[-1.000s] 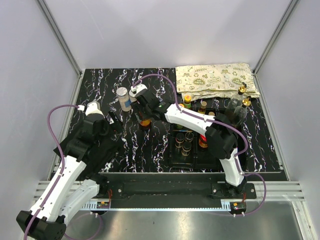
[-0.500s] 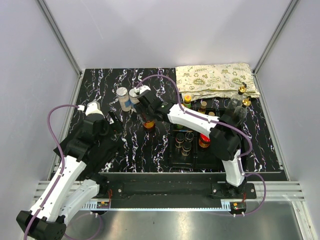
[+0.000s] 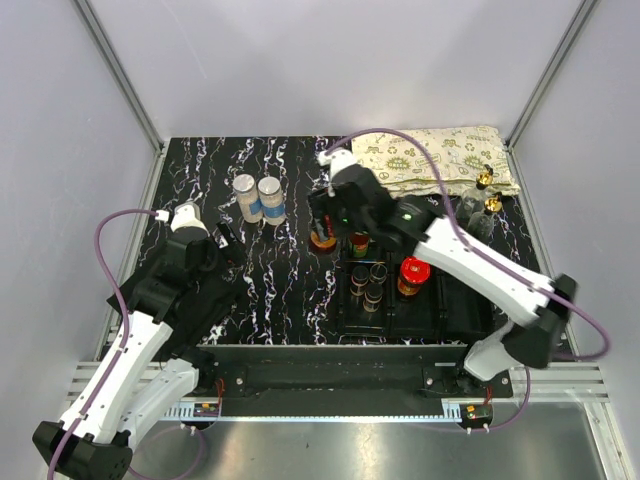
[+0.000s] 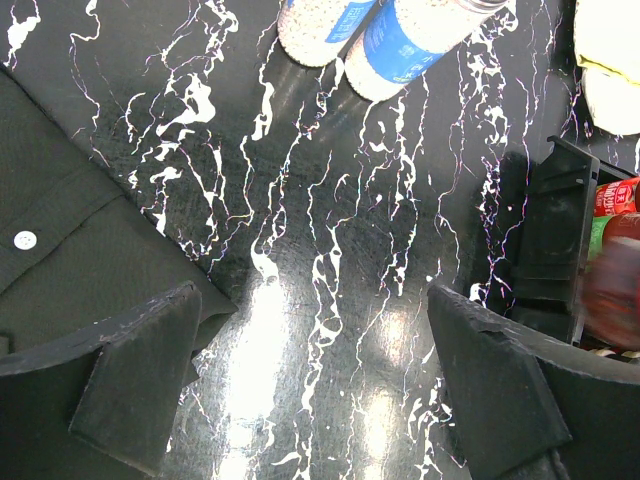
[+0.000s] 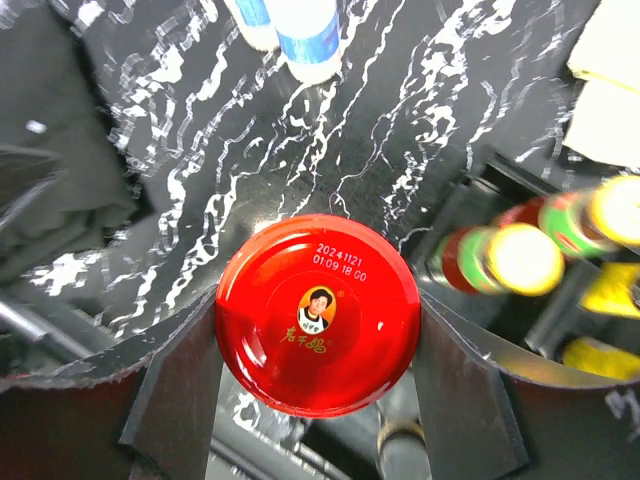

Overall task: Organize the condiment bottles
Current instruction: Place the bottle in the storage box.

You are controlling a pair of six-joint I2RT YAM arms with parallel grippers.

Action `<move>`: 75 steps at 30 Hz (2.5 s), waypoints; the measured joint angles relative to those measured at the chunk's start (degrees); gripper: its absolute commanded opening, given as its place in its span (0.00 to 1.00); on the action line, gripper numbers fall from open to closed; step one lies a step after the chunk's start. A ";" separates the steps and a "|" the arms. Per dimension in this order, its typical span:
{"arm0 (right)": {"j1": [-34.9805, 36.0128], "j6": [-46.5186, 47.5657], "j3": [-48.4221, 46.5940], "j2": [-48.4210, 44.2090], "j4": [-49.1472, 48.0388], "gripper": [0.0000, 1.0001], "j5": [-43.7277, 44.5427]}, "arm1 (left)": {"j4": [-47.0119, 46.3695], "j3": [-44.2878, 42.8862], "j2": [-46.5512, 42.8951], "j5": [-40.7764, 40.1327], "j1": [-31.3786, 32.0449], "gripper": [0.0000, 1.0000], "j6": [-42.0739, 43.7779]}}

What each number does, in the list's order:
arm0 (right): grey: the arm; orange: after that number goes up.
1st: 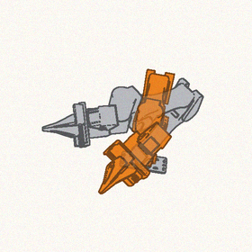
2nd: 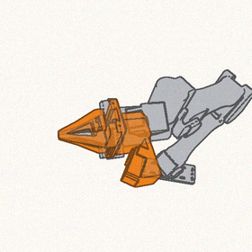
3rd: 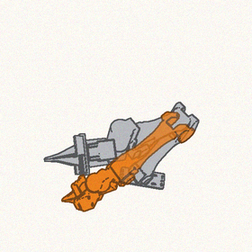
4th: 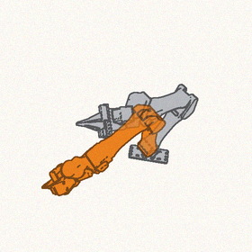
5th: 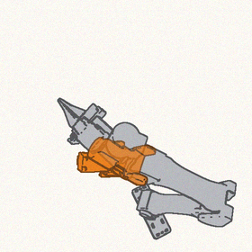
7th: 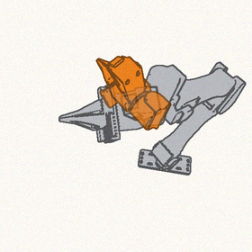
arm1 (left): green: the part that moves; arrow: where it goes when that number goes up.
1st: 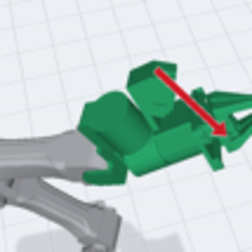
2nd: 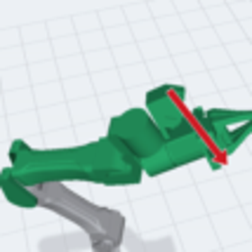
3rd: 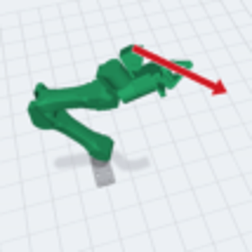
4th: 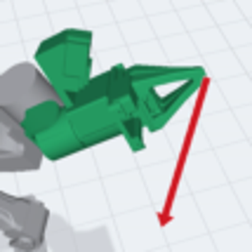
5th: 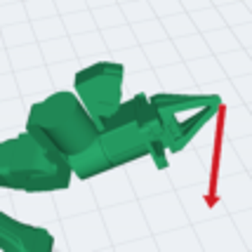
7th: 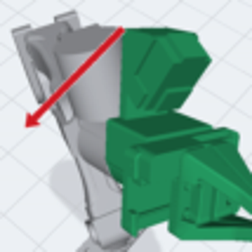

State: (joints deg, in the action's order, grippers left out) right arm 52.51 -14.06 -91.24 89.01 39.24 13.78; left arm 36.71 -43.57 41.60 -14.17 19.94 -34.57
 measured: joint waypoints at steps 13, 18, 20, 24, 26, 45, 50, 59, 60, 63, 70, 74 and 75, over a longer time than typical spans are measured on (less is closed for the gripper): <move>0.00 -5.62 7.34 -20.83 13.92 0.00 2.93 | 0.00 0.00 0.00 -0.02 0.00 0.99 0.00; 0.00 -8.41 11.63 -26.69 19.54 0.00 5.14 | 0.00 0.00 0.00 -0.04 0.00 0.99 0.00; 0.00 -9.33 12.81 -28.55 21.20 0.00 5.73 | 0.00 0.00 0.02 -0.07 0.00 0.99 0.00; 0.00 -11.34 14.56 -32.06 24.48 0.00 6.16 | 0.00 0.00 0.22 -0.07 0.00 0.99 0.00; 0.00 -12.28 14.95 -33.14 25.62 0.00 6.16 | 0.00 0.00 0.42 -0.07 0.00 0.99 0.00; 0.00 -22.03 23.54 -34.56 32.20 0.00 9.68 | 0.02 0.00 0.57 -0.22 0.00 0.99 0.00; 0.00 -25.83 27.98 -35.45 32.09 0.00 13.38 | 0.04 0.00 0.57 -0.20 0.00 0.99 0.00; 0.00 -30.01 35.52 -38.49 28.02 0.00 18.88 | 0.02 0.00 0.57 -0.20 0.00 0.99 0.00; 0.00 -30.08 36.22 -38.47 27.28 0.00 19.08 | 0.02 0.00 0.57 -0.20 0.00 0.99 0.00; 0.00 -30.21 38.10 -37.20 24.87 0.00 19.23 | 0.02 0.00 0.61 -0.20 0.00 0.99 0.00; 0.02 -30.49 41.40 -33.57 20.15 0.02 19.15 | 0.02 0.00 1.49 -0.20 0.00 0.99 0.00; 0.09 -30.82 42.91 -33.24 17.51 0.06 19.12 | 0.02 0.00 1.66 -0.20 0.00 0.99 0.02; 0.11 -30.93 43.45 -32.98 17.07 0.09 19.08 | 0.02 0.00 1.66 -0.17 0.00 0.99 0.02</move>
State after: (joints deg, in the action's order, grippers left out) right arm 52.62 -44.99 -47.79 56.03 56.31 32.86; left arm 36.73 -43.57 43.27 -14.35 19.94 -34.54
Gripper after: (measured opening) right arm 0.709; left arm 0.984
